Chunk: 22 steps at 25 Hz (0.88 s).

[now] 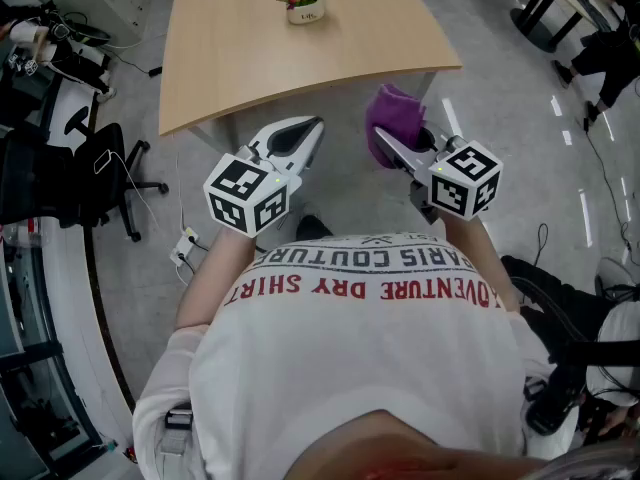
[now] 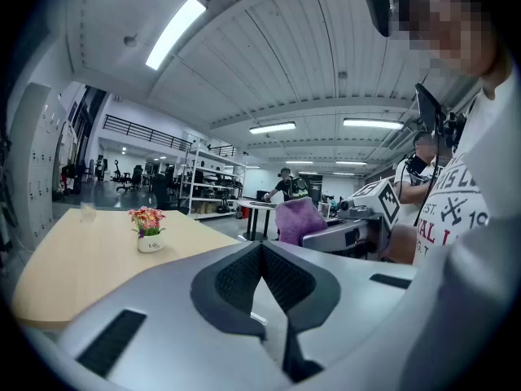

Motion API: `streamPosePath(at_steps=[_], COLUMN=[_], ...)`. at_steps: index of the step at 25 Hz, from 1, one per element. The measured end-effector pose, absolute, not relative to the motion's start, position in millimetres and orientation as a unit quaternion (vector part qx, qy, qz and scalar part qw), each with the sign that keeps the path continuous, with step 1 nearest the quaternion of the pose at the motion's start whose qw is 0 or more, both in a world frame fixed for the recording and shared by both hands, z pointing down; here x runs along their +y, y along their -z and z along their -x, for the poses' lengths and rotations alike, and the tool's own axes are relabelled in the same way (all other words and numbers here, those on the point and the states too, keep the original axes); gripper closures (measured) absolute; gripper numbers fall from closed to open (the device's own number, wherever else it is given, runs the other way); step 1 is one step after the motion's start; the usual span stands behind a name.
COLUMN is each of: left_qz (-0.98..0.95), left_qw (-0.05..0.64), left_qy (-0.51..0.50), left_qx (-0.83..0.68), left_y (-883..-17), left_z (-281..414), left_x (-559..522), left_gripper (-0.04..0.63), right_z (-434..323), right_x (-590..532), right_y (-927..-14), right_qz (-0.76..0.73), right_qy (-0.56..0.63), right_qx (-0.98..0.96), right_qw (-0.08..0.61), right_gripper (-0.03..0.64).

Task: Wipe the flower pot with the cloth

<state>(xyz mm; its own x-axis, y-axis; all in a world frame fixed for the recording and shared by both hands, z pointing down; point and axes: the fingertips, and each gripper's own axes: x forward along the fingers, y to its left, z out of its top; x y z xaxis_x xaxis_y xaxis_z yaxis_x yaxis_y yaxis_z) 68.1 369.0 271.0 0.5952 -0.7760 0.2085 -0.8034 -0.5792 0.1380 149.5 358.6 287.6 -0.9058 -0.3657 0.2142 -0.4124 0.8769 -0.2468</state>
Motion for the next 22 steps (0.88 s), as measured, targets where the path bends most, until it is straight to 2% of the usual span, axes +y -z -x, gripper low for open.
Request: streamPosePath(at_steps=[22], left_qz=[-0.883], left_qw=[0.132], left_qy=[-0.061], left_qx=[-0.447], left_y=[-286], left_z=[-47], left_x=[348], left_gripper=[0.601], right_z=[-126], right_x=[342], right_y=[-297], right_qz=[-0.191], right_qy=[-0.154], right_qx=[-0.965], right_qw=[0.088], right_gripper=[0.572])
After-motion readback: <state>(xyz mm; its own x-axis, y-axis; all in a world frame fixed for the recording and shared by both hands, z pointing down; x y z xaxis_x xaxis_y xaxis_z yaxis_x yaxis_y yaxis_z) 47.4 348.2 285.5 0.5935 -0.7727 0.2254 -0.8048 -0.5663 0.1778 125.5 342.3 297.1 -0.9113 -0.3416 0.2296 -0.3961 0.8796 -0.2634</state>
